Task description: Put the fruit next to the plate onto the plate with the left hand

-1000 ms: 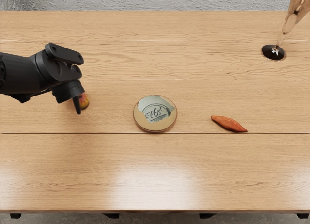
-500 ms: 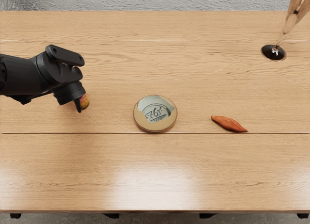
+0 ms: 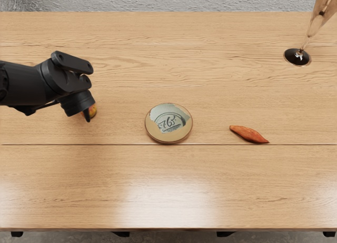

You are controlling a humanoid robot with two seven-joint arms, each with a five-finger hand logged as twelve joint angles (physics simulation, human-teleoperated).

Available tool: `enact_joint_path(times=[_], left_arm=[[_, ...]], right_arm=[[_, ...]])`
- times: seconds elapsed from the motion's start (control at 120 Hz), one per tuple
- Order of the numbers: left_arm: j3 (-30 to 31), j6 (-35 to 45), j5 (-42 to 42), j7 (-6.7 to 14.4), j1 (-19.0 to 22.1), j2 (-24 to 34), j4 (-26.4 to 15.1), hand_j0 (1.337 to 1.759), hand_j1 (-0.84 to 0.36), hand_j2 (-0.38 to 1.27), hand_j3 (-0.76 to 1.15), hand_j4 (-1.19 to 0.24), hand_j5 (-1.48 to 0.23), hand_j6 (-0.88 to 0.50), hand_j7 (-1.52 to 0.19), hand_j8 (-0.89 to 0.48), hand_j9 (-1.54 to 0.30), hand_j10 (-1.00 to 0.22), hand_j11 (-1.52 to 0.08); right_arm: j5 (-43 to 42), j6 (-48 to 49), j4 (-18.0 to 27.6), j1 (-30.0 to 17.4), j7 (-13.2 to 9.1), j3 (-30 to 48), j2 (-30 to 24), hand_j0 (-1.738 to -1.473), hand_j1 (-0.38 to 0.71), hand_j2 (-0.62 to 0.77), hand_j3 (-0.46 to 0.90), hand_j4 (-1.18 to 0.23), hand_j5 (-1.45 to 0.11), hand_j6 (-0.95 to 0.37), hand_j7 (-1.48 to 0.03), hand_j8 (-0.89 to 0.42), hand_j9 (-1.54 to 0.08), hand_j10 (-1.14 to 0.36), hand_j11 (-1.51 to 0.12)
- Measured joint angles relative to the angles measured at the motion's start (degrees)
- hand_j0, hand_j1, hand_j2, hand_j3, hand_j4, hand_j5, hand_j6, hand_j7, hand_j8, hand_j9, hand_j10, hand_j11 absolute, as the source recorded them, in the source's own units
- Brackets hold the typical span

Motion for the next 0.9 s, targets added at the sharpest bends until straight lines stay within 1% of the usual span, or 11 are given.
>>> enact_joint_path(times=[0.15, 0.433, 0.9], left_arm=[[-0.3, 0.1, 0.0, 0.0, 0.0, 0.0, 0.0, 1.658, -0.11, 0.08, 0.00, -0.38, -0.49, -0.38, -0.49, -0.38, -0.49, -0.38, -0.49], [-0.7, 0.1, 0.0, 0.0, 0.2, 0.0, 0.0, 1.658, -0.15, 0.08, 0.00, -0.42, -0.55, -0.42, -0.54, -0.42, -0.54, -0.42, -0.54], [-0.7, 0.2, 0.9, 0.0, 0.6, 0.0, 0.0, 1.658, -0.18, 0.09, 0.00, -0.44, -0.57, -0.44, -0.57, -0.44, -0.57, -0.44, -0.57]], right_arm=[[0.0, 0.0, 0.0, 0.0, 0.0, 0.0, 0.0, -1.658, -0.32, 0.00, 0.00, -0.02, -0.03, -0.02, -0.03, -0.02, -0.03, -0.02, -0.03], [0.0, 0.0, 0.0, 0.0, 0.0, 0.0, 0.0, -1.658, -0.32, 0.00, 0.00, -0.02, -0.03, -0.02, -0.03, -0.02, -0.03, -0.02, -0.03], [0.0, 0.0, 0.0, 0.0, 0.0, 0.0, 0.0, -1.658, -0.32, 0.00, 0.00, -0.02, -0.03, -0.02, -0.03, -0.02, -0.03, -0.02, -0.03]])
